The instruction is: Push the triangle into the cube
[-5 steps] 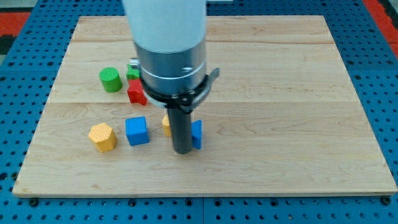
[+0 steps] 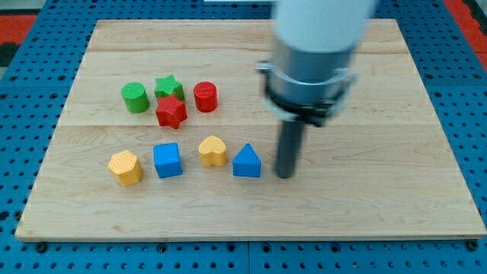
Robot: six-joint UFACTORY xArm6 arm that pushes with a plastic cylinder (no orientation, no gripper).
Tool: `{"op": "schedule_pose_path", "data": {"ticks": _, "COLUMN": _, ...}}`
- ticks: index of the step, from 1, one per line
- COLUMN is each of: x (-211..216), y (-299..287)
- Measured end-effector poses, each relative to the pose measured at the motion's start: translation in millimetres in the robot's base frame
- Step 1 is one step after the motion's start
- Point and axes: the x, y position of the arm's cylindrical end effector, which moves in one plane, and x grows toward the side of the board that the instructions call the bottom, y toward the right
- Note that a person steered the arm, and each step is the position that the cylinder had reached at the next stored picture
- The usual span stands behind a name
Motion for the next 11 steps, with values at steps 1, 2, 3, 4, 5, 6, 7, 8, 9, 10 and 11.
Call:
{"op": "schedule_pose_path", "data": {"ticks": 1, "x": -20.1, "y": -22.4}}
{"op": "schedule_pose_path", "data": {"ticks": 2, "x": -26.8, "y": -22.4}}
{"op": "schedule_pose_path", "data": {"ticks": 3, "x": -26.8, "y": -30.5}}
{"op": "schedule_pose_path", "data": {"ticks": 4, "x": -18.2, "y": -38.3}}
{"op": "schedule_pose_path", "data": {"ticks": 5, "x": -17.5, "y": -67.9}}
{"op": "schedule_pose_path", "data": {"ticks": 6, "x": 9.8, "y": -82.0}}
{"op": "schedule_pose_path", "data": {"ticks": 7, "x": 46.0, "y": -64.0}}
{"op": "schedule_pose_path", "data": {"ticks": 8, "x": 44.6, "y": -77.6}}
{"op": "schedule_pose_path", "data": {"ticks": 9, "x": 33.8, "y": -104.2}}
{"op": "schedule_pose_path", "data": {"ticks": 10, "x": 25.7, "y": -119.8}}
{"op": "schedule_pose_path", "data": {"ticks": 11, "x": 6.8, "y": -139.8}}
